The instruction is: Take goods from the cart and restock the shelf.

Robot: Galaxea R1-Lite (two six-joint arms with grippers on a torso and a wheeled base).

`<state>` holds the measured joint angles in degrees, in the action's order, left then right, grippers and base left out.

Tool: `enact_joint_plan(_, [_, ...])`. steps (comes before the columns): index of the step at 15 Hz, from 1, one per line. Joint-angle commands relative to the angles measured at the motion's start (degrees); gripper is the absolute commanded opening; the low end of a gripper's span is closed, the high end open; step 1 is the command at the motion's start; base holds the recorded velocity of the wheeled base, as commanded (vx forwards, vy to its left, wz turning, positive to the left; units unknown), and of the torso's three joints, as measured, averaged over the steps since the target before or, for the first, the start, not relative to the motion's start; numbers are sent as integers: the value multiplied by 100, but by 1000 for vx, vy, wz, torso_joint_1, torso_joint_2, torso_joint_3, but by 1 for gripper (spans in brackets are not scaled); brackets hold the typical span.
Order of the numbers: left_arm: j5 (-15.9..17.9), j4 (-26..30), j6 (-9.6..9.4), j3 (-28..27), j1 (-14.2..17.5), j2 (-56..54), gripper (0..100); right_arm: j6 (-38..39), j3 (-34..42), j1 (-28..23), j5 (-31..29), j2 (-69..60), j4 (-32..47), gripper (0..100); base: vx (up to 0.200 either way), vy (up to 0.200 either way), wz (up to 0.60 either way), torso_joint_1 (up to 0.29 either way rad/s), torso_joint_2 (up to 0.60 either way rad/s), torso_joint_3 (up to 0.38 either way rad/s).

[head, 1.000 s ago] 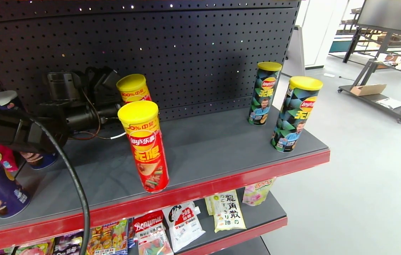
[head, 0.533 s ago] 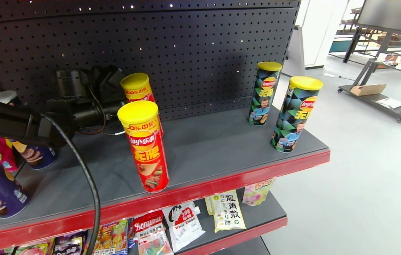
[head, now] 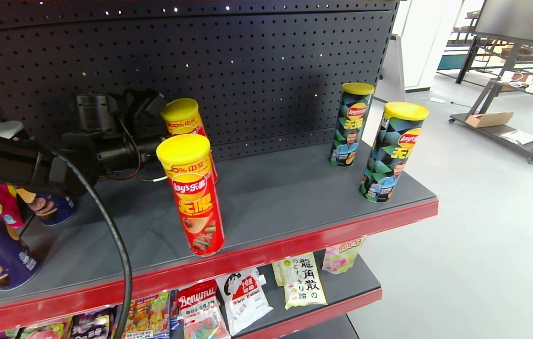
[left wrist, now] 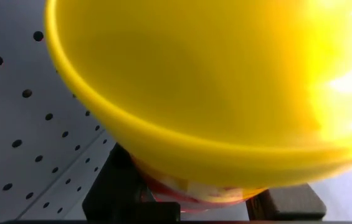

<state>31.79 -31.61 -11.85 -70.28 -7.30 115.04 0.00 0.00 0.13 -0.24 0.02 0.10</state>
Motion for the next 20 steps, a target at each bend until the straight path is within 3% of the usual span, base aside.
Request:
enact_joint_plan(1, [-6,32,-19,-12,1,1,0,0,0,4,-2,-2,-1,100,0,0,0,0,0,0])
enact_joint_plan(2, [-6,32,-37,-21,1,1,100,0,0,4,-2,-2,-1,100,0,0,0,0,0,0])
enact_joint_plan(13, [20,41,16,313,18,-316,100,0,0,4,-2,-2,-1,100,0,0,0,0,0,0])
enact_joint_plan(16, [11,23,7,709,36,-623,100,0,0,4,-2,-2,-1,100,0,0,0,0,0,0])
enact_joint_plan(20, [11,6,-2,1561,352,-1274,100,0,0,4,-2,-2,-1,100,0,0,0,0,0,0])
